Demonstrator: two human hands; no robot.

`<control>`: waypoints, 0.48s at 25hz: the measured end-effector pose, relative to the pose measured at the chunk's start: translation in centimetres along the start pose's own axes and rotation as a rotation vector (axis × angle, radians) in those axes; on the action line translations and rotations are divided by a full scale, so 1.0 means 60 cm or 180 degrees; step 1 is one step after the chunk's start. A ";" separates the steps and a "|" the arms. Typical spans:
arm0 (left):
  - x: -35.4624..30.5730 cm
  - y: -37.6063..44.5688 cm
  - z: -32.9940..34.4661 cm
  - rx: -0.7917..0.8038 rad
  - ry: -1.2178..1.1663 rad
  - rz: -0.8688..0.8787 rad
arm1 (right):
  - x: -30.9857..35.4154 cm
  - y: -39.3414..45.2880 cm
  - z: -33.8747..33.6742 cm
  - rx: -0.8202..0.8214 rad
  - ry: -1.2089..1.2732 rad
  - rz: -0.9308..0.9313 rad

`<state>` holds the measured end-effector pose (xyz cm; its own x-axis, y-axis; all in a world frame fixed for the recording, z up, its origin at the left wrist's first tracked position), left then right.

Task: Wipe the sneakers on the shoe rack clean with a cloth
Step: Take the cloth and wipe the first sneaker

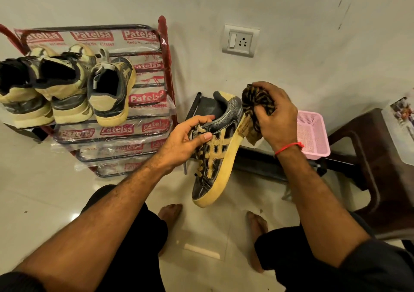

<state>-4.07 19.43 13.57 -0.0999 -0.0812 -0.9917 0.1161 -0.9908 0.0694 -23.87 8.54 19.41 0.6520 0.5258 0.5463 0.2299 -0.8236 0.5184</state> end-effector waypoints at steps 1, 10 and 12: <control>0.004 0.000 0.002 0.0007 0.0055 0.0017 | 0.009 -0.004 0.004 0.0082 -0.0031 -0.0169; 0.022 0.009 -0.020 -0.0439 0.0146 -0.0022 | 0.043 -0.098 0.045 0.0774 0.0311 -0.0627; 0.018 0.005 0.001 -0.0143 0.0316 0.0031 | 0.015 -0.050 0.017 0.0118 0.0228 -0.0139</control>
<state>-4.19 19.07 12.54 -0.0005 -0.0774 -0.9970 0.1611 -0.9840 0.0763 -23.26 11.28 17.67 0.5879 0.5740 0.5700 0.2843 -0.8063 0.5187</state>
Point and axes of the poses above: each hand's wrist, its own y-axis towards the middle knuckle, its own z-axis out of the palm, x = y × z, the point moved 5 cm from there along y, towards the middle knuckle, and after that the axes turned 13 degrees about -y, right-handed, at the moved point
